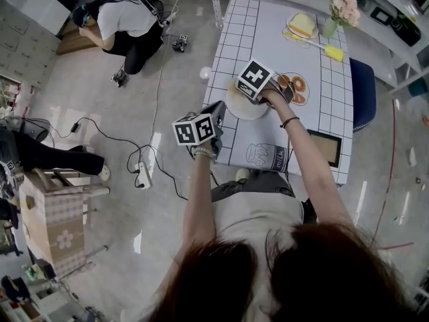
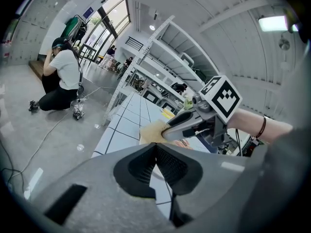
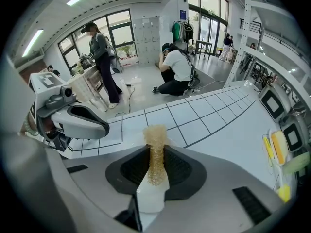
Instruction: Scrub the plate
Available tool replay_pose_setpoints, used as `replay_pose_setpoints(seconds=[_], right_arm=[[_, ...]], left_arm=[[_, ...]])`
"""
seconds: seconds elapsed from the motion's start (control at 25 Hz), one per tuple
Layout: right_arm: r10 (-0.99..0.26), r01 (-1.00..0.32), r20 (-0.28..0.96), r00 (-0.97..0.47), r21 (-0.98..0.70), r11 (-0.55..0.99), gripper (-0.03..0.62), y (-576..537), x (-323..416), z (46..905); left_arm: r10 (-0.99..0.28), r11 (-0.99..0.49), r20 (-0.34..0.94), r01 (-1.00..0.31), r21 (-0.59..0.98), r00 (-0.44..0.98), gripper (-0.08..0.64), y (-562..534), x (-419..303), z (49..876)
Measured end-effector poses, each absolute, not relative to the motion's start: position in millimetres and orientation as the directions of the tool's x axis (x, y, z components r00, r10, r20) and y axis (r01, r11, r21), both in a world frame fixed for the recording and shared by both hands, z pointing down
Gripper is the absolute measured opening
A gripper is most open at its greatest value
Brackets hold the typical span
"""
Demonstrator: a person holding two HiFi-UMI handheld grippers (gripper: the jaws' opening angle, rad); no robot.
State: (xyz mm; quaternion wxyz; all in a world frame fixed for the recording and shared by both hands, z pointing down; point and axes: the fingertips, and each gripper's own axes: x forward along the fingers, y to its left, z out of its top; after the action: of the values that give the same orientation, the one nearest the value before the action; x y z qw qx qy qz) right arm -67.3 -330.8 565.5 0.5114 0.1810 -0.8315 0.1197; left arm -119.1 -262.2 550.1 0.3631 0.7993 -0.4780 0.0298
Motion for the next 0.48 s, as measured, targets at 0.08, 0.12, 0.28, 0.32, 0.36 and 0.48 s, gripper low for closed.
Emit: replay_pose_setpoints(seconds=[0.08,0.12,0.28,0.32,0.36,0.48], right_arm=[[-0.189,-0.429,0.894,-0.406,-0.004,0.903,0.078,-333,-65,565],[-0.197,-0.432,0.895,-0.401,0.005,0.902,0.078,-334,-64,565],[-0.222,-0.439,0.898,-0.38,0.037,0.898,0.078,-340,-56,564],[-0.225,-0.442,0.898,-0.378,0.038,0.896,0.078,-340,-54,564],[-0.227,-0.446,0.898,-0.378,0.038,0.894,0.078,-341,-53,564],[-0.232,-0.454,0.898,-0.375,0.04,0.89,0.078,-342,-49,564]], left_arm=[[-0.741,-0.285,0.393,-0.785,0.551,0.545,0.011,-263,-119,549],[-0.74,-0.287,0.392,-0.784,0.551,0.546,0.011,-263,-119,549],[-0.736,-0.292,0.392,-0.781,0.551,0.552,0.011,-265,-117,549],[-0.735,-0.294,0.392,-0.781,0.551,0.553,0.011,-265,-117,549],[-0.733,-0.296,0.393,-0.78,0.551,0.555,0.011,-265,-116,549],[-0.728,-0.303,0.394,-0.778,0.55,0.562,0.011,-267,-113,550]])
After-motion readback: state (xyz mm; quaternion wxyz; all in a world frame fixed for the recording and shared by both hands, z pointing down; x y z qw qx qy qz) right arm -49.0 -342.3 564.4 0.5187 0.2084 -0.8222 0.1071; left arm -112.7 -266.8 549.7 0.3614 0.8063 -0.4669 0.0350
